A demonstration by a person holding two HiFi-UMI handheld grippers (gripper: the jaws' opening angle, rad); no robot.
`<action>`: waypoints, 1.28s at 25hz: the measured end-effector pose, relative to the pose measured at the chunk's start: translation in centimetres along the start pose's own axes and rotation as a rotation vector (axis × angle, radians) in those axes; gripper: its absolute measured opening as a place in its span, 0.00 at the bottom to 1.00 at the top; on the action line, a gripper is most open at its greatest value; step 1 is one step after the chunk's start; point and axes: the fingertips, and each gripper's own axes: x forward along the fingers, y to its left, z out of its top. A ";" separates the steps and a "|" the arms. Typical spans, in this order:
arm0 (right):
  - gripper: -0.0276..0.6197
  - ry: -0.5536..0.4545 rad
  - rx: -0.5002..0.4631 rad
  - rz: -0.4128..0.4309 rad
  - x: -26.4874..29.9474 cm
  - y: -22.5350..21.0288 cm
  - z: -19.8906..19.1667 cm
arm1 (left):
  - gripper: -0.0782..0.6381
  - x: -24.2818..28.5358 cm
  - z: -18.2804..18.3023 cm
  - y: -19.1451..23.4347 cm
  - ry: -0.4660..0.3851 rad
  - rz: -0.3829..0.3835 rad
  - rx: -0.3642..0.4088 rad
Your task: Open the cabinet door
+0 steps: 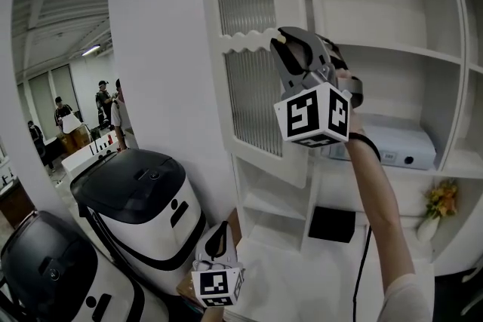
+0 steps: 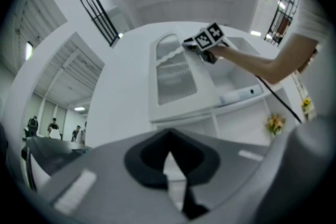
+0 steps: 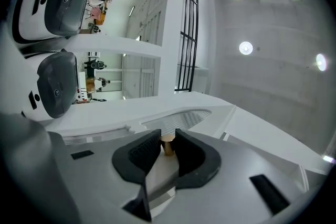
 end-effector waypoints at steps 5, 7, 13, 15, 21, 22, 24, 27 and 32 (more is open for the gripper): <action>0.17 -0.009 -0.032 0.002 -0.5 0.3 1.8 | 0.11 -0.1 -0.3 0.8 0.000 0.027 -0.008; 0.16 -0.017 -0.046 -0.005 -0.6 0.4 3.0 | 0.12 -0.1 -0.6 1.1 0.007 0.036 -0.012; 0.16 -0.015 -0.056 -0.005 -0.8 0.6 4.2 | 0.11 -0.5 -0.9 1.4 0.016 0.057 -0.021; 0.16 -0.021 -0.058 -0.004 -0.7 0.6 4.2 | 0.11 -0.6 -0.8 1.4 0.015 0.062 -0.021; 0.16 -0.004 -0.094 0.024 -0.9 1.1 5.2 | 0.11 -1.1 -0.5 1.2 0.014 0.077 -0.019; 0.16 -0.004 -0.099 0.026 -1.0 1.2 5.5 | 0.12 -1.2 -0.4 1.2 0.014 0.080 -0.019; 0.15 -0.004 -0.106 0.028 -1.0 1.3 6.1 | 0.12 -1.5 -0.4 1.2 0.015 0.087 -0.019; 0.15 -0.003 -0.115 0.028 -1.0 1.7 7.2 | 0.12 -2.2 -0.5 1.5 0.016 0.100 -0.022; 0.15 -0.017 -0.118 0.033 -0.8 2.4 9.5 | 0.12 -3.5 -0.2 2.1 0.014 0.132 -0.026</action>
